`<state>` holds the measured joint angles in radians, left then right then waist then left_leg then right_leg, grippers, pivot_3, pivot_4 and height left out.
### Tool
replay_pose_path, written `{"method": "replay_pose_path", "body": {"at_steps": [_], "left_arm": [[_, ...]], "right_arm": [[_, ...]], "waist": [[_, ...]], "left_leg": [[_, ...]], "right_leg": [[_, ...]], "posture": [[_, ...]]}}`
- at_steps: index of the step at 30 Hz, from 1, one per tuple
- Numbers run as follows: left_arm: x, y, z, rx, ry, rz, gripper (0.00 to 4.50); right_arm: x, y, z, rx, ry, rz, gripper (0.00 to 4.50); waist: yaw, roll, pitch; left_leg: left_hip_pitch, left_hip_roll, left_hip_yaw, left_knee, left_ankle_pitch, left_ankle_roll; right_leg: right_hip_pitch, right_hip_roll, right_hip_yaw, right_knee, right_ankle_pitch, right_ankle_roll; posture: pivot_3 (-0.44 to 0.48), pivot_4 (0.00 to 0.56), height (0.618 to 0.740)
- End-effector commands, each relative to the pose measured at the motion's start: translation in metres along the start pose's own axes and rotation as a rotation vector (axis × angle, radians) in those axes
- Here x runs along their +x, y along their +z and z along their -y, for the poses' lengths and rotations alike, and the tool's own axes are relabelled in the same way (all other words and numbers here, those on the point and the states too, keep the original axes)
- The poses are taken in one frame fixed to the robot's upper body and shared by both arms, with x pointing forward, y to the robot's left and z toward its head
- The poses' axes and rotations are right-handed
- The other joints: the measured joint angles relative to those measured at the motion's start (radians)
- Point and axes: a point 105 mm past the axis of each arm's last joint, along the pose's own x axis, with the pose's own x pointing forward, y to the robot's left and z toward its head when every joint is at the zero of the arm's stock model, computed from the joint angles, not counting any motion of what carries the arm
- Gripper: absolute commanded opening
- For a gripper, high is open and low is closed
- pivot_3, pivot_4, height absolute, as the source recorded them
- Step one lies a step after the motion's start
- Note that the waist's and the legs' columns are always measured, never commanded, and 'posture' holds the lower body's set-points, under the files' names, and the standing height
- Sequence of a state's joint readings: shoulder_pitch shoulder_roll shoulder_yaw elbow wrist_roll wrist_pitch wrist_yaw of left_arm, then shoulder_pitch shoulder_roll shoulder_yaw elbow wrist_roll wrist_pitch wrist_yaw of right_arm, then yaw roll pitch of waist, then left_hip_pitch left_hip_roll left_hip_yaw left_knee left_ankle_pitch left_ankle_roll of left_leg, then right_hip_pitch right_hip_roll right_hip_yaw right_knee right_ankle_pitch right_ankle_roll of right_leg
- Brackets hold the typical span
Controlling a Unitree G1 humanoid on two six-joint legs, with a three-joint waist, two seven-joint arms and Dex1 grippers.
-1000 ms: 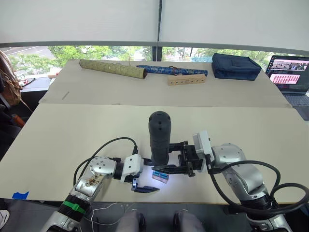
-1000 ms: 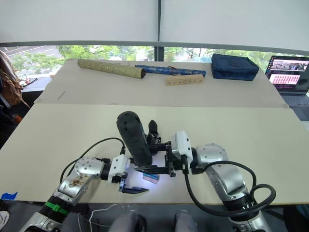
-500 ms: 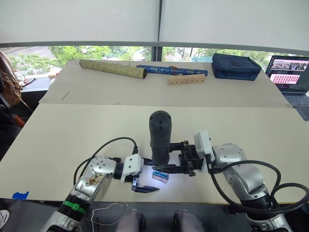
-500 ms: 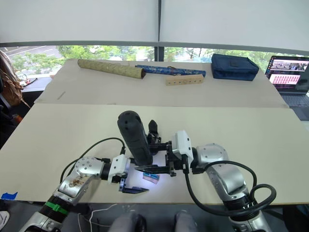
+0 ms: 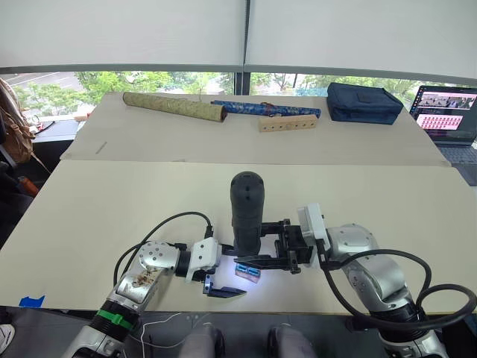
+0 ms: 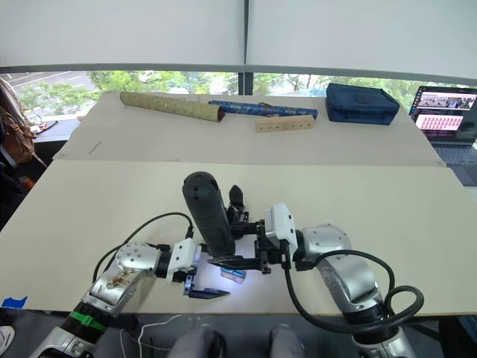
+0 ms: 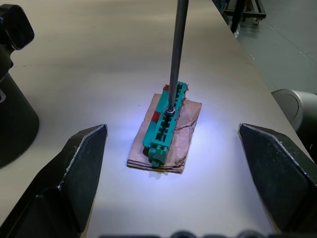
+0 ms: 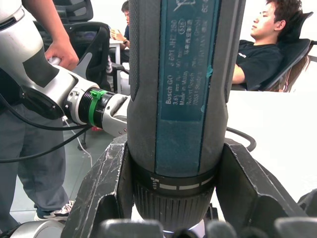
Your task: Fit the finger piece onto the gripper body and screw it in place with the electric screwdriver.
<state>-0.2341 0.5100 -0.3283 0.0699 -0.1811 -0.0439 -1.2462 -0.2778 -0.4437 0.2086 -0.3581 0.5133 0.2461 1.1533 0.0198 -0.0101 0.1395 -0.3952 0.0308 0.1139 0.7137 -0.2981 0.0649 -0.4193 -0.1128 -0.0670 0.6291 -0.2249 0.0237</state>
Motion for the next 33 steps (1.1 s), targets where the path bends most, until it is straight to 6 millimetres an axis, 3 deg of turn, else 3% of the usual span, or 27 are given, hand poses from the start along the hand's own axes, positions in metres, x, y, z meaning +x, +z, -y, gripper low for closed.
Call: {"method": "replay_pose_path", "body": {"at_steps": [1, 16, 33], "left_arm": [[0.004, -0.028, 0.013, -0.101, -0.020, -0.081, 4.48], [0.003, -0.028, 0.012, -0.103, -0.013, -0.078, 4.48], [-0.004, -0.017, 0.010, -0.106, 0.021, -0.001, 4.48]], "right_arm": [[0.002, 0.009, 0.001, -0.058, -0.005, 0.036, 1.90], [0.001, -0.001, -0.001, -0.031, -0.004, 0.001, 1.90], [0.001, 0.017, -0.001, -0.077, 0.018, 0.050, 1.90]], "waist": [[0.000, 0.000, 0.000], [-0.001, 0.001, -0.001], [-0.008, 0.001, -0.001]], "left_leg": [[0.000, 0.000, 0.000, 0.000, 0.000, 0.000], [0.003, 0.000, 0.000, -0.001, 0.000, 0.000], [0.004, 0.001, 0.000, -0.001, 0.000, 0.000]], "right_leg": [[0.000, 0.000, 0.000, 0.000, 0.000, 0.000], [0.002, 0.000, 0.000, 0.000, 0.000, 0.000], [0.003, 0.000, 0.000, 0.000, 0.000, 0.000]], "posture": [[0.000, 0.150, 0.740], [0.000, 0.150, 0.740], [0.000, 0.150, 0.740]]}}
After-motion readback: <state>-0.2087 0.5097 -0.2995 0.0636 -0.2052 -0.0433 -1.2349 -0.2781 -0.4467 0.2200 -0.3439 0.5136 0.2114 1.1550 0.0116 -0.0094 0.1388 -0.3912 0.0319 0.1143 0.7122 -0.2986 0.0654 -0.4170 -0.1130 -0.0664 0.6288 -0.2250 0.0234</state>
